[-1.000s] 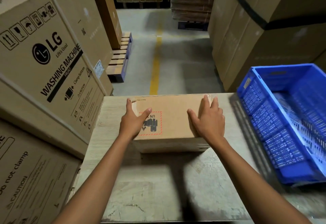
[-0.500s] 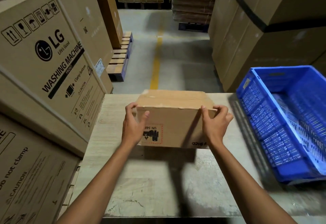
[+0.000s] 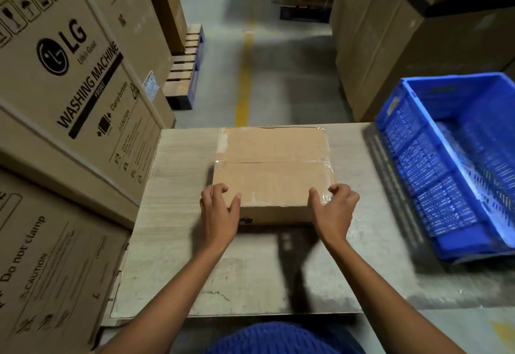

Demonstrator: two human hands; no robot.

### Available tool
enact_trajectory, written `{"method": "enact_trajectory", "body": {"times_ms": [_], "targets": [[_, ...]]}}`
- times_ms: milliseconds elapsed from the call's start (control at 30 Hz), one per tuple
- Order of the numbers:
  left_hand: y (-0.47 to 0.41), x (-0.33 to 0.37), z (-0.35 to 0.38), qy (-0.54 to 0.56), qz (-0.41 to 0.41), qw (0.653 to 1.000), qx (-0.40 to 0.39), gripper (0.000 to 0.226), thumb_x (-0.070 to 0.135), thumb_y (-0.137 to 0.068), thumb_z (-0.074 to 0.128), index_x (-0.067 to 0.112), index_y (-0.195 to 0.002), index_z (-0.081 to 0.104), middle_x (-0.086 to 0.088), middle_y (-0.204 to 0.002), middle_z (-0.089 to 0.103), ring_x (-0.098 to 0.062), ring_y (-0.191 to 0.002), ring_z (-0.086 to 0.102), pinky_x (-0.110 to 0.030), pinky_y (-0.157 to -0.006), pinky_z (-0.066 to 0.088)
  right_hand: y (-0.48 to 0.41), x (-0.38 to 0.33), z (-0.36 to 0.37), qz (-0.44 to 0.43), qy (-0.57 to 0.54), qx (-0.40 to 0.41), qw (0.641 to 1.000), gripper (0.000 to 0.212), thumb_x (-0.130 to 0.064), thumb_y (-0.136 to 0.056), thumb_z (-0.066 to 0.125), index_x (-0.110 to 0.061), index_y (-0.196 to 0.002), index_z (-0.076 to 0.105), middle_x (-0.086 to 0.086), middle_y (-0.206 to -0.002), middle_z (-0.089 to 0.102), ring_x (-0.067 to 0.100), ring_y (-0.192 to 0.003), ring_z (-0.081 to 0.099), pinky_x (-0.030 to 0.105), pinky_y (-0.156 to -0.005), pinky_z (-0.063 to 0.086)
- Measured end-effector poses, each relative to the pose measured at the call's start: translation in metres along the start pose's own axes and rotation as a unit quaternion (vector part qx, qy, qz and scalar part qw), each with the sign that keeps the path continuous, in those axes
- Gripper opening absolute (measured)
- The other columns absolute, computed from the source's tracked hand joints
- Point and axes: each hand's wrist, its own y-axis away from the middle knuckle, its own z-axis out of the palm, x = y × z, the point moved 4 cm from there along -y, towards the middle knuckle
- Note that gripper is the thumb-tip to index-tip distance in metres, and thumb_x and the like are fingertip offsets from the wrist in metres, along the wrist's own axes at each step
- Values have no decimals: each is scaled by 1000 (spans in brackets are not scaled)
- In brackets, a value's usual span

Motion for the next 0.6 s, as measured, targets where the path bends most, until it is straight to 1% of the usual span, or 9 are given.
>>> {"method": "enact_trajectory", "body": {"times_ms": [67, 100, 133, 233, 300, 400, 500, 567, 600], "targets": [[-4, 9, 3, -107, 74, 992, 2, 23, 24, -96, 61, 13, -117, 60, -17, -151, 37, -35, -143, 31, -50, -113, 30, -1, -9, 4, -94, 104, 8, 990, 39, -39, -90, 63, -13, -118, 54, 12, -136, 46, 33, -133, 43, 59, -113, 28], [-7, 16, 5, -143, 113, 983, -10, 25, 23, -97, 59, 14, -120, 62, -17, -157, 33, -34, -149, 23, -54, -118, 21, 0, -16, 9, -150, 146, -9, 978, 39, -36, -93, 62, -12, -123, 55, 14, -144, 44, 33, -142, 37, 59, -117, 19], [-11, 22, 7, -168, 146, 974, -39, 30, 25, -98, 56, 15, -126, 61, -15, -161, 28, -31, -152, 17, -55, -120, 15, 1, -25, 15, -202, 173, -44, 963, 41, -36, -96, 57, -12, -128, 54, 15, -151, 41, 34, -146, 31, 57, -118, 17], [-24, 34, 15, -231, 180, 944, -156, 50, 37, -105, 39, 22, -152, 38, -5, -167, 12, -22, -155, 4, -49, -123, 5, 3, -40, 35, -276, 228, -161, 920, 62, -50, -98, 28, -14, -144, 46, 14, -160, 34, 34, -151, 25, 53, -120, 21], [-27, 35, 20, -287, 183, 921, -188, 54, 42, -107, 28, 26, -158, 22, -1, -168, 4, -20, -155, -1, -48, -124, 1, 4, -41, 41, -289, 270, -189, 899, 70, -52, -98, 14, -16, -150, 42, 12, -162, 32, 34, -152, 23, 52, -121, 18], [-28, 33, 22, -333, 189, 903, -193, 55, 45, -107, 21, 30, -159, 16, 0, -168, 4, -20, -155, 1, -48, -124, 2, 1, -40, 41, -311, 298, -175, 885, 63, -53, -98, 19, -18, -140, 52, 11, -153, 45, 35, -144, 37, 52, -113, 29], [-37, 34, 20, -347, 207, 894, -195, 54, 49, -105, 26, 32, -157, 22, -2, -166, 16, -23, -153, 11, -49, -122, 11, -9, -53, 37, -334, 328, -149, 871, 55, -61, -93, 27, -22, -118, 58, 4, -128, 54, 30, -119, 51, 45, -90, 37], [-45, 38, 18, -341, 238, 888, -194, 55, 53, -103, 32, 34, -154, 28, -6, -162, 25, -25, -149, 17, -50, -121, 13, -18, -66, 37, -319, 361, -169, 860, 59, -68, -91, 29, -23, -120, 55, 7, -127, 51, 29, -117, 48, 46, -88, 38], [-51, 38, 17, -326, 246, 891, -199, 57, 57, -101, 34, 37, -154, 29, -9, -162, 23, -27, -150, 13, -51, -122, 9, -23, -71, 41, -316, 374, -188, 852, 61, -69, -92, 31, -23, -127, 51, 10, -134, 46, 31, -123, 44, 49, -93, 38]]}}
